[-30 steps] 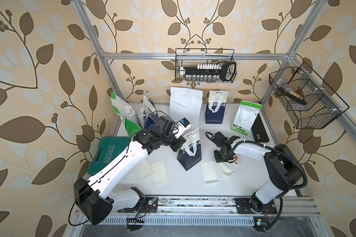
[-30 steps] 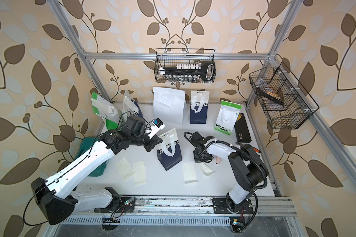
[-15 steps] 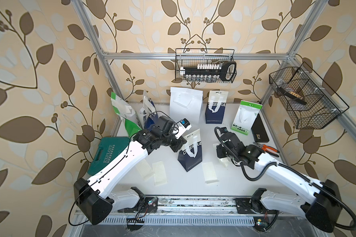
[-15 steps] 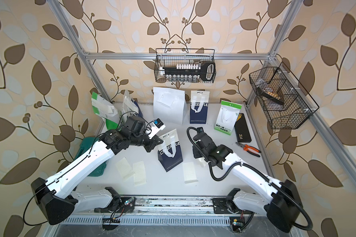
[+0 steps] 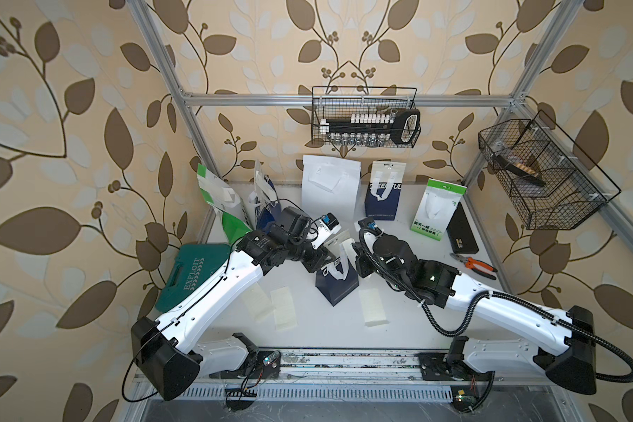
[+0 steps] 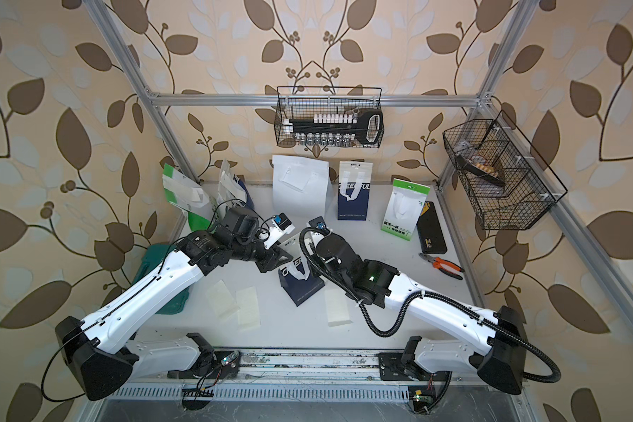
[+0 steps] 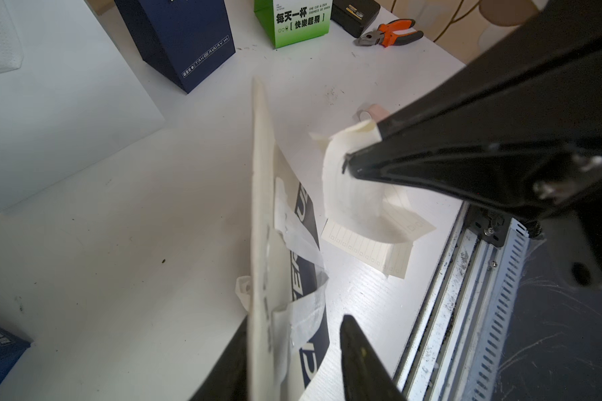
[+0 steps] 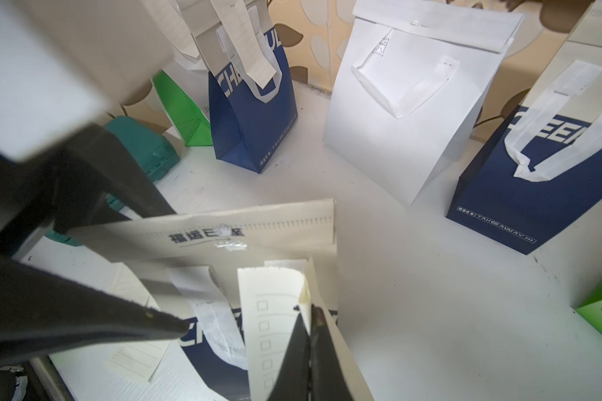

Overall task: Staple the receipts to the bags
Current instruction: Place the takeout bag at the center of the board, then hold the receipt from the takeout bag.

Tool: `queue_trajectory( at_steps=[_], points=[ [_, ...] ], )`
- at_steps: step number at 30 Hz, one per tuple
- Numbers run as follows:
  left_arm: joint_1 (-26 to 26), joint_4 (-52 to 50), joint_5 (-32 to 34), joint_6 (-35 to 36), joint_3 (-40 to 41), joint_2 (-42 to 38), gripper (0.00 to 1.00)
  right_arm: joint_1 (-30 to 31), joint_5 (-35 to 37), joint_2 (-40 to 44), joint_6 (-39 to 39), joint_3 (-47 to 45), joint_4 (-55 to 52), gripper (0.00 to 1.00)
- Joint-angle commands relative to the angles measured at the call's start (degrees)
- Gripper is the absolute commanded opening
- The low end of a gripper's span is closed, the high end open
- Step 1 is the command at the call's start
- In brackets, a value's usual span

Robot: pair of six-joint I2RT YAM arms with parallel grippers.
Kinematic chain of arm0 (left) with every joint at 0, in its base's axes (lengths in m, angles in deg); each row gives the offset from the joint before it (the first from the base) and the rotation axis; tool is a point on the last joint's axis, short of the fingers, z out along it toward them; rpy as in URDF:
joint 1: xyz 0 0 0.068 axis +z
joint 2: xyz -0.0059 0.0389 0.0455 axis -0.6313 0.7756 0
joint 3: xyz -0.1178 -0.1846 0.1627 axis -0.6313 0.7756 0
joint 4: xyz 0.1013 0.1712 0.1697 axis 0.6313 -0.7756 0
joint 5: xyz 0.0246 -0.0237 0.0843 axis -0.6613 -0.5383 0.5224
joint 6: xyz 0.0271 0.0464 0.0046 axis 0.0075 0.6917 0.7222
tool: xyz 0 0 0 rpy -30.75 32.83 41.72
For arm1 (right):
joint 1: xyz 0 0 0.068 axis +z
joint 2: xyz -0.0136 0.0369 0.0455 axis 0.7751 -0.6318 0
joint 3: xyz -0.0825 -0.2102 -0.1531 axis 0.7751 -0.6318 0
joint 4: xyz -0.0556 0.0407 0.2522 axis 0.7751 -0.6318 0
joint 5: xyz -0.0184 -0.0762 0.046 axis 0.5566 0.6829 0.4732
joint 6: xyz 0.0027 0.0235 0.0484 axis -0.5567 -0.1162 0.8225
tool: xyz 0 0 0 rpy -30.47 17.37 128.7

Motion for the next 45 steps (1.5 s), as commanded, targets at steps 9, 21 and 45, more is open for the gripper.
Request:
queue_trajectory(
  at_steps=[9, 21, 45],
  points=[
    [0.8, -1.5, -0.1, 0.2, -2.6, -3.1, 0.44, 2.4, -0.9, -2.8, -3.9, 1.7, 5.4, 0.00],
    [1.7, -2.0, -0.8, 0.6, -3.5, -3.5, 0.41, 3.7, -0.7, -2.5, -6.5, -1.7, 9.9, 0.00],
    [1.9, -2.4, -0.4, 0.7, -4.0, -2.0, 0.28, 5.0, 1.8, -3.9, -7.7, -3.2, 14.2, 0.00]
  ],
)
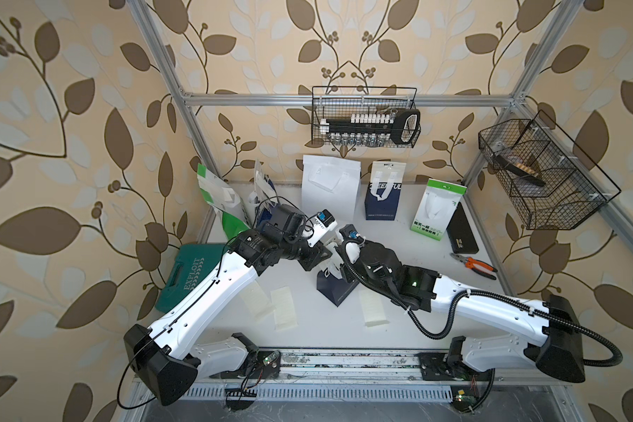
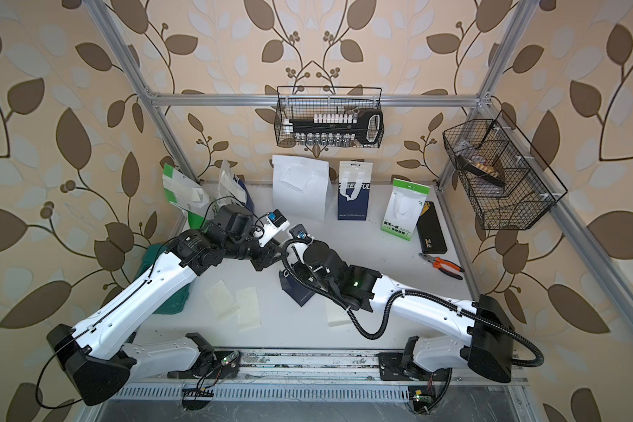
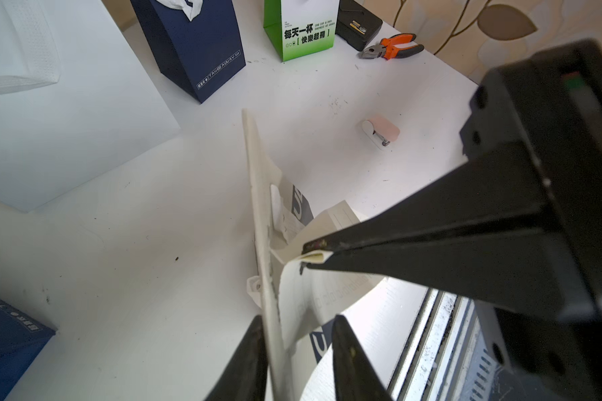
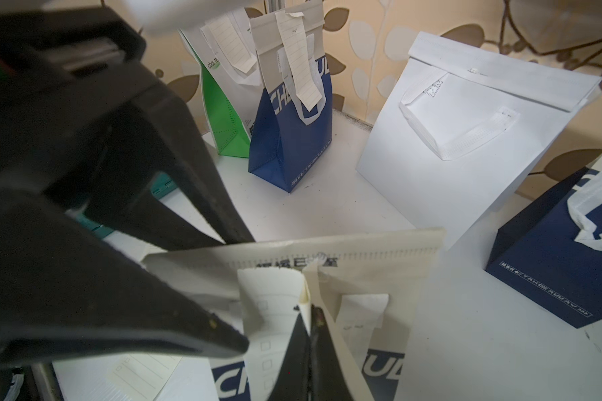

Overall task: Staple the receipts to the bags
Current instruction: Hold the receipt from the takeout bag.

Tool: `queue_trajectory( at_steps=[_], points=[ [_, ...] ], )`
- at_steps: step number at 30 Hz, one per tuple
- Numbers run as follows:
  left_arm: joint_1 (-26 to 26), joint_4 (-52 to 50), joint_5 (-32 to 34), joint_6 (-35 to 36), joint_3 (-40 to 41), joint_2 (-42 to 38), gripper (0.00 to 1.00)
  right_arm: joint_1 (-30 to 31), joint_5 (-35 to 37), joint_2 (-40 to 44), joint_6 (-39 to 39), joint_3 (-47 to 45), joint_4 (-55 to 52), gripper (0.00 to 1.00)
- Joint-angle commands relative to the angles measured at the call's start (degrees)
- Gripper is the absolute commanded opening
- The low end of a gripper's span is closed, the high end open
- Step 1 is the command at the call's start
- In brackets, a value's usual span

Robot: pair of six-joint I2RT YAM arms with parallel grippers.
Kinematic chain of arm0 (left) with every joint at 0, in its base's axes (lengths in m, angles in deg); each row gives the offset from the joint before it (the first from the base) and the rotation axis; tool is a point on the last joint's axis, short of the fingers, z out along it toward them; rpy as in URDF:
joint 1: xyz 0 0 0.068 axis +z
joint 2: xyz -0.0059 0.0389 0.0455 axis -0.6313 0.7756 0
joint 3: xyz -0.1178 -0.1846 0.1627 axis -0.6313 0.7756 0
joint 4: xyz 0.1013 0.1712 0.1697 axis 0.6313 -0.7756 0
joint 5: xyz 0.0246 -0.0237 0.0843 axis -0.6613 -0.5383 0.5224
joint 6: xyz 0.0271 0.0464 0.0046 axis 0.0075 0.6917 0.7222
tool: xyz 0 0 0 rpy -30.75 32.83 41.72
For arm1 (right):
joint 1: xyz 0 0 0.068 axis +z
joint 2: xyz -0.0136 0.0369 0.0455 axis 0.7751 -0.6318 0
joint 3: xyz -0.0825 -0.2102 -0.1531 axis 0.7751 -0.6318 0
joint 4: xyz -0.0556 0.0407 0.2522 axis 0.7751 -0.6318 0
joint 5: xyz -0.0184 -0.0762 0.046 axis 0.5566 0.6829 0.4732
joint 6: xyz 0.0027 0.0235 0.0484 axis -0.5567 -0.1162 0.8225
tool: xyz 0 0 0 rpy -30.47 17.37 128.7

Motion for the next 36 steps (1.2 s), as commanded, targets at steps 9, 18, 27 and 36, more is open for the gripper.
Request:
queue_trajectory(
  at_steps=[9, 18, 27, 36],
  points=[
    [0.7, 0.1, -0.2, 0.7, -1.7, 0.0, 0.24, 1.0, 2.0, 0.5, -1.7, -1.0, 3.2, 0.00],
    [0.8, 0.6, 1.2, 0.8, -1.6, 0.2, 0.00, 1.4, 2.0, 0.5, -1.2, -1.7, 3.3, 0.00],
    [0.7, 0.6, -1.0, 1.6, -0.9, -1.5, 0.00, -3.5, 5.4, 4.5, 6.8, -1.9, -4.7, 0.57],
    [0.7, -0.1, -2.3, 1.4, -1.3, -2.3, 0.00, -4.9, -0.1, 7.5, 7.6, -6.4, 1.5, 0.69]
  ],
)
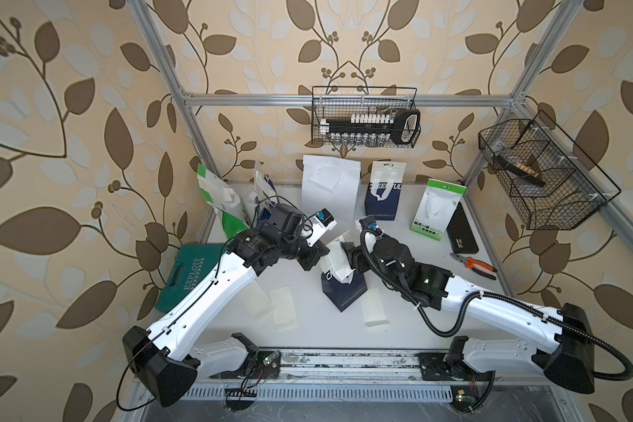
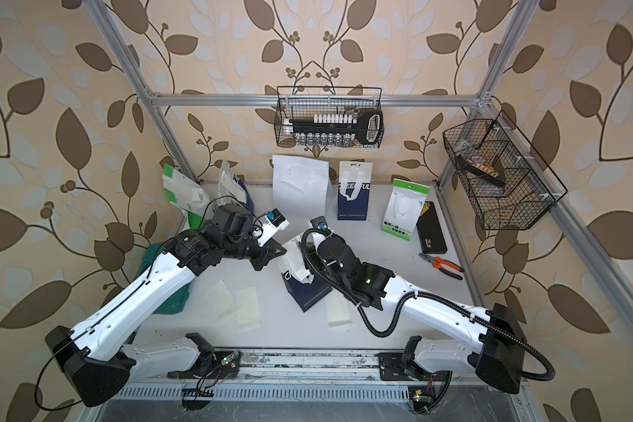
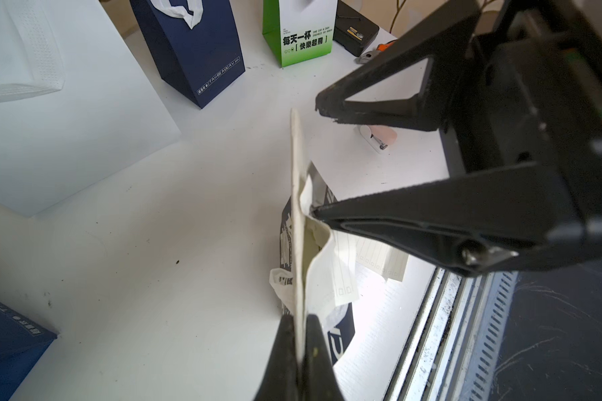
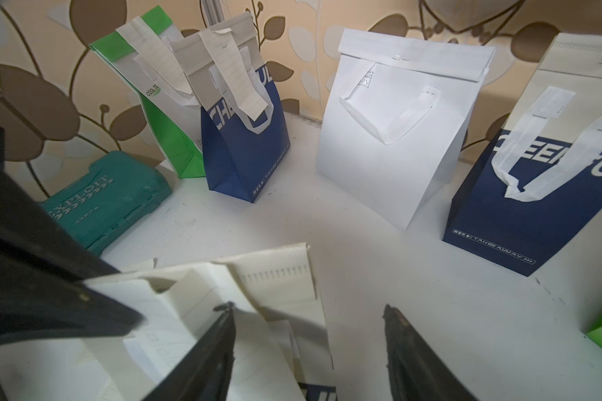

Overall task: Staple the receipts to the bags
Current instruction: Hold the receipt from the takeout bag.

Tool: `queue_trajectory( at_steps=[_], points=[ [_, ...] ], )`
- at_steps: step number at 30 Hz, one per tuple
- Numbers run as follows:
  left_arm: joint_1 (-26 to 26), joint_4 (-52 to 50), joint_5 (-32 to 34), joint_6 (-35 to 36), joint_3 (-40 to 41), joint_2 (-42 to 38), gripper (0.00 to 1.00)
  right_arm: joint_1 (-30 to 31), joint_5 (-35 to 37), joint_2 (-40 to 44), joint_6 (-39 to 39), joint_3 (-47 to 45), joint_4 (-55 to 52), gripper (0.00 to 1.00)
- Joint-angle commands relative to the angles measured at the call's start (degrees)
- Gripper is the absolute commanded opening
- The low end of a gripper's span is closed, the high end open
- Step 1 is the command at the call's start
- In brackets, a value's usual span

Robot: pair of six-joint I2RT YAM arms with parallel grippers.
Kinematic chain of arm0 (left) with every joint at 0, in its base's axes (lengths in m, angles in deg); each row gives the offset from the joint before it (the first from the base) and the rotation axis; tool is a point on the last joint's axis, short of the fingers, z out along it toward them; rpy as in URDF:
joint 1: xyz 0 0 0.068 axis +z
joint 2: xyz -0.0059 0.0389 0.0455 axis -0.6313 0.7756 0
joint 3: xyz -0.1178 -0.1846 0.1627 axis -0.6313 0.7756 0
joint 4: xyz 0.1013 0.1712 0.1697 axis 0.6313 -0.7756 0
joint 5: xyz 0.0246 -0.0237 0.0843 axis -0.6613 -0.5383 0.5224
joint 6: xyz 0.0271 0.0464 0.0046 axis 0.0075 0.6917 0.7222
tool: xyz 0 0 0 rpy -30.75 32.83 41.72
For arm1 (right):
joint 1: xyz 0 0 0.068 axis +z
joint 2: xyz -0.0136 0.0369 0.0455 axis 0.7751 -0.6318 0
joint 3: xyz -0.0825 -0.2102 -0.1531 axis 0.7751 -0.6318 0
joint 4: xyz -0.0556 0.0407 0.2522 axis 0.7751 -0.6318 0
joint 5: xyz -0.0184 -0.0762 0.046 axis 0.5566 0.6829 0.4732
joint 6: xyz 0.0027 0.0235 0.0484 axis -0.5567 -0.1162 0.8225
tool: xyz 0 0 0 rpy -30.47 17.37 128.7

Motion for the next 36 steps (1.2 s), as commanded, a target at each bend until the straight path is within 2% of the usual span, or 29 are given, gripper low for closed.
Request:
queue_trajectory(
  at_steps=[1, 5, 10, 15, 18, 26, 32, 36],
  points=[
    [0.4, 0.1, -1.3, 0.8, -1.1, -1.6, 0.00, 0.2, -1.8, 3.1, 1.2, -2.2, 2.2, 0.70],
    [0.4, 0.3, -1.9, 0.9, -1.0, -1.3, 0.00, 0.5, -5.2, 6.9, 1.0, -2.8, 1.7, 0.74],
    [0.4, 0.3, -2.2, 0.9, -1.6, -1.0, 0.00, 2.2, -3.8, 7.7, 0.2, -2.6, 1.7, 0.75],
    [0.4, 0.3, -4.5, 0.9, -1.5, -1.3, 0.00, 2.6, -2.5, 2.8, -0.6, 0.3, 0.2, 0.78],
    [0.4, 0.2, -7.3, 1.4, -0.9, -2.0, 0.00, 2.0, 1.0, -0.8, -0.1, 2.8, -0.8, 0.79],
    [0.3, -0.6, -13.7, 2.2, -0.9, -2.5, 0.00, -1.2, 3.4, -4.2, 1.5, 5.7, -1.2, 0.78],
    [0.3, -0.5, -12.7, 1.8, -0.6, -2.5, 0.00, -5.6, 1.3, -4.8, 4.8, 6.2, -0.9, 0.78],
    [0.3, 0.5, -8.0, 0.1, -0.4, -2.4, 0.00, -7.5, 2.5, -3.9, 6.8, 7.1, -4.5, 0.78]
  ],
)
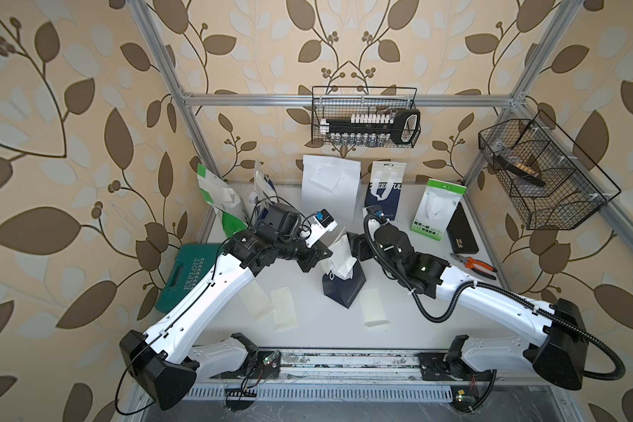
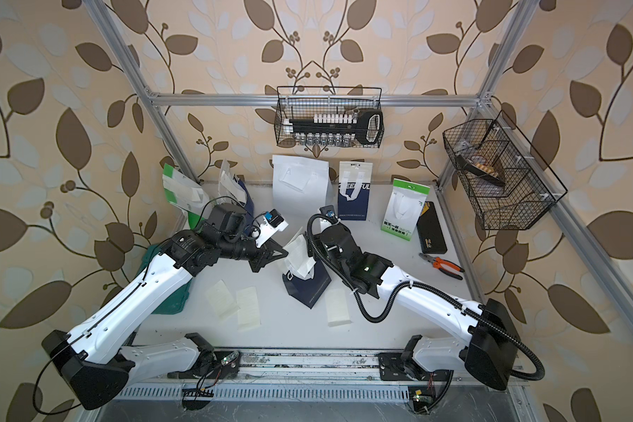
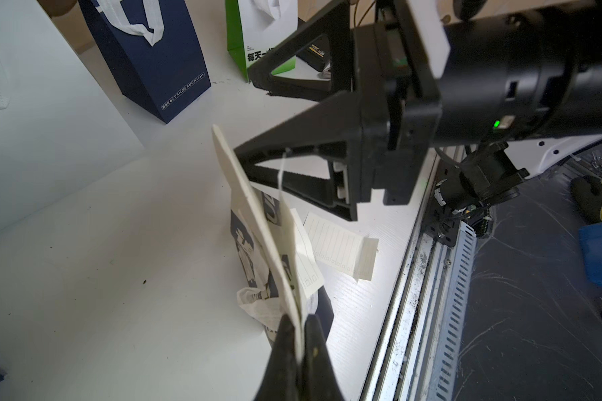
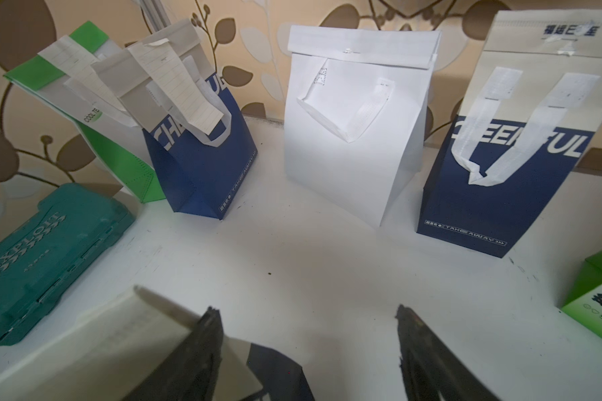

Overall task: Staple the receipts to the bags
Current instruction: Hold the receipt from the takeout bag, then pick up the stapler from the center of the board.

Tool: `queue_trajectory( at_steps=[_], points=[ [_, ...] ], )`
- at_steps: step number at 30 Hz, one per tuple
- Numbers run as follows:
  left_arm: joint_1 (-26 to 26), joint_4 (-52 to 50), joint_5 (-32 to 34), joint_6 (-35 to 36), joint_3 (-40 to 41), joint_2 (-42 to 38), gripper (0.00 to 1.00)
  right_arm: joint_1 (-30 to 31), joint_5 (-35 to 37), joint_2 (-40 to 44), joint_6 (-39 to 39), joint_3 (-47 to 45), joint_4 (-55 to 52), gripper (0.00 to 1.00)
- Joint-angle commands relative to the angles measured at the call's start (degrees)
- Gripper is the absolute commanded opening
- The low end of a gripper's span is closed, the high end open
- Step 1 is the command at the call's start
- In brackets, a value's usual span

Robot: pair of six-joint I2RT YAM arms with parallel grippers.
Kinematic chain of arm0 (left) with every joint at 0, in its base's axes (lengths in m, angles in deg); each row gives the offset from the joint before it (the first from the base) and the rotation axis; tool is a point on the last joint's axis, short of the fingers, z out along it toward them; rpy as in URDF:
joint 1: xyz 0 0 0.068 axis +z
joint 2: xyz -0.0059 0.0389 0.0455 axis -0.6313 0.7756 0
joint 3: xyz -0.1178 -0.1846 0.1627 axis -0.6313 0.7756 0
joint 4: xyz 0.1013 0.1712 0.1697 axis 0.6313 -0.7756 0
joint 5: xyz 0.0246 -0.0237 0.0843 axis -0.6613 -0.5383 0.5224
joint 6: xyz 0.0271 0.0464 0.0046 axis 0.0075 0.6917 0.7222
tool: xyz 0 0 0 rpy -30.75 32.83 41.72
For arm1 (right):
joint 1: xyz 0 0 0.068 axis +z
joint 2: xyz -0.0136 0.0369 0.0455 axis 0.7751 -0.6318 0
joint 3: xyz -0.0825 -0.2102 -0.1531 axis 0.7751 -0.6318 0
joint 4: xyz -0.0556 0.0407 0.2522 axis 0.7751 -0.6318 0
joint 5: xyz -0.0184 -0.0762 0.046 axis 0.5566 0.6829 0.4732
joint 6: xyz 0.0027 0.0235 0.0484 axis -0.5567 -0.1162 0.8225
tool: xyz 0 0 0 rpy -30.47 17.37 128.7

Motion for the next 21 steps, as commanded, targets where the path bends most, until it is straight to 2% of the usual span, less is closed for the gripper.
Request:
queue_trajectory(
  at_steps=[1, 5, 7, 12, 15, 17, 21],
  points=[
    [-0.7, 0.8, 1.6, -1.5, -0.6, -1.7, 0.00, -2.0, 1.7, 1.3, 3.5, 2.3, -3.7, 0.78],
    [-0.7, 1.1, 8.4, -5.0, -2.1, -0.9, 0.00, -7.6, -0.1, 6.1, 8.6, 1.4, -14.8, 0.77],
    [-0.7, 0.7, 11.1, -7.0, -3.2, 0.0, 0.00, -12.6, -3.2, 7.6, 11.3, 1.3, -23.1, 0.77],
    [-0.6, 0.4, 12.6, -10.4, -4.7, 0.6, 0.00, -22.3, -10.7, 7.3, 12.8, 0.4, -40.3, 0.75],
    [-0.6, -0.7, 15.4, -12.2, -5.7, 1.8, 0.00, -27.9, -12.6, 5.4, 11.8, -2.8, -44.5, 0.75],
    [-0.6, -1.1, 16.0, -12.3, -5.9, 2.2, 0.00, -31.9, -16.3, 3.4, 12.1, -4.9, -45.0, 0.75],
    [-0.7, 0.3, 14.4, -13.0, -5.0, 2.1, 0.00, -34.8, -16.6, -3.1, 12.4, -7.5, -42.8, 0.74]
  ],
)
